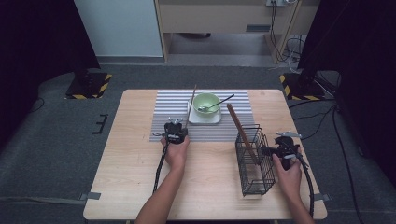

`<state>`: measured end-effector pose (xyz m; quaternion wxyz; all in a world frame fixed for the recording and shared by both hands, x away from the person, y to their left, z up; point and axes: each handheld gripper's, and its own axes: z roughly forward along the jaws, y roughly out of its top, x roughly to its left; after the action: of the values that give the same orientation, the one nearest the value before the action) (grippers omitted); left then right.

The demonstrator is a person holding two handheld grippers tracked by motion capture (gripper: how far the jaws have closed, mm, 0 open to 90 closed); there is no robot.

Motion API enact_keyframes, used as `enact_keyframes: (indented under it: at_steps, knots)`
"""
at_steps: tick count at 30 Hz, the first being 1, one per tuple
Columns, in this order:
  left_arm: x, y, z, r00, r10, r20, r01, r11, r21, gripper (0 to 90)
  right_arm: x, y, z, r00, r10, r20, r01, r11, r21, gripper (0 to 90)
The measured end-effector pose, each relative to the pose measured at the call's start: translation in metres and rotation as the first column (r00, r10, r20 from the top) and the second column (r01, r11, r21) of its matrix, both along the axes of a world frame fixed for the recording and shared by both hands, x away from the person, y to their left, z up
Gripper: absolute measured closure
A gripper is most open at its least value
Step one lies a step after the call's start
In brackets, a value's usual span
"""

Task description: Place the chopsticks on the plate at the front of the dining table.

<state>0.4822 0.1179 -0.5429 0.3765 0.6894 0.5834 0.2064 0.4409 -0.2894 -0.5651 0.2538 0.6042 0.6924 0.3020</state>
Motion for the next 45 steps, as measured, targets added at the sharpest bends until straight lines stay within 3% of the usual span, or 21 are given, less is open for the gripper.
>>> enact_keyframes:
  at_steps: [45]
  knots:
    - [-0.001,-0.0024,-0.0012,1.0,0.004,-0.005,-0.004,1.0,0.001,85.2,0.0,0.0,0.0,1.0,0.0,0.0,0.0,1.0,0.0,0.9]
